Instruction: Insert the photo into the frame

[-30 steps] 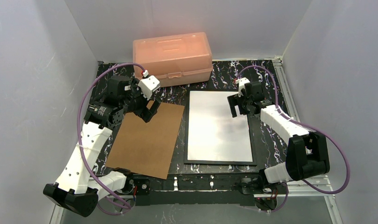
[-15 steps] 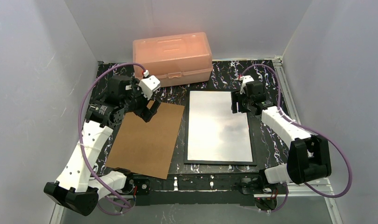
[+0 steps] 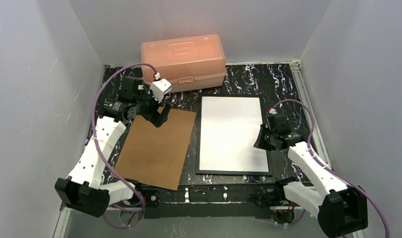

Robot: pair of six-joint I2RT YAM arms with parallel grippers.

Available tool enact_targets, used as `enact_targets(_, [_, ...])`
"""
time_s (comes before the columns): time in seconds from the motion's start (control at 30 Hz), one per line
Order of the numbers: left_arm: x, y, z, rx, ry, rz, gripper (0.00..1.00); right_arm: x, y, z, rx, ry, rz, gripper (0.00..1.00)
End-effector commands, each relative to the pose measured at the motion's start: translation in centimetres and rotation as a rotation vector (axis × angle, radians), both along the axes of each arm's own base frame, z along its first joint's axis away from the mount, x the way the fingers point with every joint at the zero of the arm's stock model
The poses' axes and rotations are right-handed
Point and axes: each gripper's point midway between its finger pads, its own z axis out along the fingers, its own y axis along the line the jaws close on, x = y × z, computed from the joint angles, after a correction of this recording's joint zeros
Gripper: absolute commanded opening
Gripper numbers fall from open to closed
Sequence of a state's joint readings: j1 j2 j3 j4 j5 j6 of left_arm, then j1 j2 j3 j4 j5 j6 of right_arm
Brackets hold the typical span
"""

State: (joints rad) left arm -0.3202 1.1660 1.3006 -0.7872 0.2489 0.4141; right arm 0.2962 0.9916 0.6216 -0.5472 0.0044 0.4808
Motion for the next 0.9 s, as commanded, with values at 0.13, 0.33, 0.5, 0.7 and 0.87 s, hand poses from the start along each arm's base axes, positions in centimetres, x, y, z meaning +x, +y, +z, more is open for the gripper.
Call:
enact_targets(0.13, [3.0,6.6,-3.4,-0.033,0.216,0.188,0.85,1.6,9.8,6.2,0.041,-0.153,0.132,0.57])
enact_targets(0.33, [4.3,16.8,-7.8,0.027,0.336,0.372,0.72,3.0,21.6,7.6,0.023,-0.213,0.279,0.87])
enact_targets(0.5, [3.4,21.6,-11.7,0.034,0.485,0.465,0.48,3.9,29.5,6.3,0.146,-0.141,0.315,0.92])
enact_targets(0.7, [2.1,22.7,-15.3,0.018,0.567,0.503,0.45,3.7,32.5,2.7,0.186,-0.023,0.282,0.94])
enact_targets(0.87, [1.9,22.8,-17.6,0.02,0.592,0.526,0.43,3.0,33.6,0.4,0.165,0.034,0.276,0.94])
